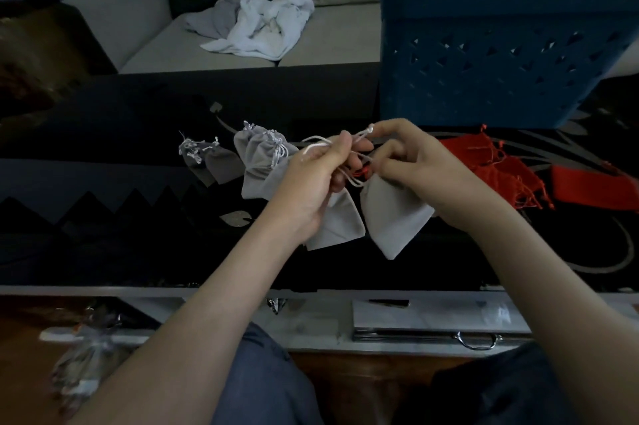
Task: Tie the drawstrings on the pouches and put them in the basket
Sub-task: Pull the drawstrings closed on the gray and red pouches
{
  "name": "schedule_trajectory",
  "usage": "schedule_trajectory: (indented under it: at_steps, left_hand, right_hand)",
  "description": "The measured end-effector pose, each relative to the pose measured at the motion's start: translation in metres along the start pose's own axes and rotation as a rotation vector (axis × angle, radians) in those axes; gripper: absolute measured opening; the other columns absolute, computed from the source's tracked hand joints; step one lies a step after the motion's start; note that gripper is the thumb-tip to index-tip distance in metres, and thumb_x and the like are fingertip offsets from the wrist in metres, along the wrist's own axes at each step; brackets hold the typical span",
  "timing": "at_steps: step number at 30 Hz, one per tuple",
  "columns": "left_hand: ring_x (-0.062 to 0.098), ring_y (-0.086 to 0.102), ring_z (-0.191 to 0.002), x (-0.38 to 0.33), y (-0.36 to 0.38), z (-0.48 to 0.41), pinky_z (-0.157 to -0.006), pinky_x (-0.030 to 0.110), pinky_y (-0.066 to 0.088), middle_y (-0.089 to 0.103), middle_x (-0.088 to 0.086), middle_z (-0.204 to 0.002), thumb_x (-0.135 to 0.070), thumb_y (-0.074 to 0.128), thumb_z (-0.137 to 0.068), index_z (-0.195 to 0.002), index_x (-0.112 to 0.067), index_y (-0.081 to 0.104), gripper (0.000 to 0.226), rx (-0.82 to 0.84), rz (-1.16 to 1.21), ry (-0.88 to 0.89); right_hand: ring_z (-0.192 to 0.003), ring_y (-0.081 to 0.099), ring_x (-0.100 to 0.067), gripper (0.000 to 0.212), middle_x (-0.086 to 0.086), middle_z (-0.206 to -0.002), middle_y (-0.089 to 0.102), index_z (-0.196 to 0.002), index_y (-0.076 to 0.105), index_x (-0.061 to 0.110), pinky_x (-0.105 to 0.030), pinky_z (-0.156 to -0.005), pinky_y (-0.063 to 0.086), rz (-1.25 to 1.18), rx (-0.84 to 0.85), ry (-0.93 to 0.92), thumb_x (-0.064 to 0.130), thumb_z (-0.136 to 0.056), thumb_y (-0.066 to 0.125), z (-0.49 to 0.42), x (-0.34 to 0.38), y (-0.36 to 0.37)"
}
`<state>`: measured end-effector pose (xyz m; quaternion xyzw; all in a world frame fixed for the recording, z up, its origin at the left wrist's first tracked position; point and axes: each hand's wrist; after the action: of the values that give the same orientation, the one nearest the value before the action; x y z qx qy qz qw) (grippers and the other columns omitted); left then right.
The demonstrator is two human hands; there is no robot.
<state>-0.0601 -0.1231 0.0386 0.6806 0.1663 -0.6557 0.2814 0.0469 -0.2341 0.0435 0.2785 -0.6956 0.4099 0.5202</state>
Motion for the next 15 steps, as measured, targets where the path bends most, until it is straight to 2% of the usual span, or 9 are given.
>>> schedule_trajectory:
  at_steps: [3,5,7,9,11,13,15]
  left_hand:
    - [-0.003,0.054,-0.052,0.001,-0.001,0.003,-0.05,0.007,0.036,0.063,-0.006,-0.065,-0.009,0.049,-0.097,-0.09,-0.003,0.066,0.02,0.044,-0.1,0.065]
    - [-0.003,0.061,-0.066,0.003,-0.002,0.004,-0.06,0.007,0.042,0.065,-0.004,-0.076,-0.004,0.053,-0.094,-0.094,-0.006,0.066,0.014,0.023,-0.209,0.158]
    - [-0.001,0.063,-0.078,0.006,-0.004,0.002,-0.069,0.012,0.045,0.066,-0.008,-0.082,-0.006,0.059,-0.092,-0.093,-0.014,0.066,0.011,-0.028,-0.41,0.272]
    - [0.001,0.063,-0.081,0.01,-0.007,-0.001,-0.071,0.016,0.047,0.066,-0.01,-0.083,-0.013,0.062,-0.09,-0.093,-0.019,0.066,0.008,-0.081,-0.662,0.38]
    - [0.009,0.062,-0.083,0.014,-0.009,-0.004,-0.072,0.023,0.049,0.066,-0.004,-0.086,-0.021,0.063,-0.09,-0.094,-0.021,0.067,0.006,-0.145,-0.867,0.466]
    - [0.016,0.062,-0.084,0.016,-0.009,-0.006,-0.072,0.031,0.05,0.066,0.003,-0.089,-0.023,0.063,-0.09,-0.095,-0.02,0.067,0.007,-0.187,-0.944,0.526]
    - [0.018,0.061,-0.083,0.016,-0.007,-0.005,-0.071,0.03,0.048,0.066,0.005,-0.088,-0.021,0.062,-0.09,-0.094,-0.017,0.067,0.008,-0.218,-0.937,0.58]
  right_hand:
    - [-0.062,0.051,-0.003,0.033,0.008,-0.065,0.059,-0.11,0.057,0.016,-0.018,-0.065,0.038,0.01,-0.049,0.016,-0.006,-0.086,0.052,0.0,0.001,-0.005]
    - [-0.064,0.05,-0.006,0.03,0.006,-0.066,0.058,-0.105,0.058,0.016,-0.019,-0.064,0.038,0.009,-0.072,0.013,-0.006,-0.086,0.052,0.001,0.001,-0.005]
    - [-0.064,0.049,-0.007,0.028,0.005,-0.066,0.057,-0.104,0.058,0.015,-0.019,-0.064,0.038,0.011,-0.079,0.01,-0.006,-0.087,0.051,0.002,0.002,-0.004]
    - [-0.06,0.049,-0.003,0.027,0.007,-0.064,0.056,-0.103,0.058,0.015,-0.016,-0.063,0.039,0.011,-0.074,0.017,-0.005,-0.087,0.051,0.002,0.002,-0.003]
    - [-0.059,0.05,-0.002,0.026,0.006,-0.064,0.057,-0.103,0.058,0.017,-0.015,-0.063,0.041,0.0,-0.065,0.034,-0.003,-0.088,0.051,0.002,0.004,-0.002]
    - [-0.064,0.052,-0.007,0.023,-0.002,-0.071,0.06,-0.104,0.06,0.017,-0.019,-0.066,0.04,-0.033,-0.066,0.063,0.001,-0.09,0.05,0.002,0.004,-0.001]
    - [-0.072,0.054,-0.013,0.024,-0.01,-0.082,0.062,-0.109,0.061,0.015,-0.022,-0.067,0.042,-0.111,-0.045,0.1,0.003,-0.093,0.048,0.003,0.004,0.0]
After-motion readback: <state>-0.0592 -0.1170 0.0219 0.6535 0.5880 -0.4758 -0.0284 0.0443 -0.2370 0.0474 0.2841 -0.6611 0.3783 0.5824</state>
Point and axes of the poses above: each hand's wrist, its own z-axis away from the middle knuckle, its own y-axis out of the palm, x = y × z
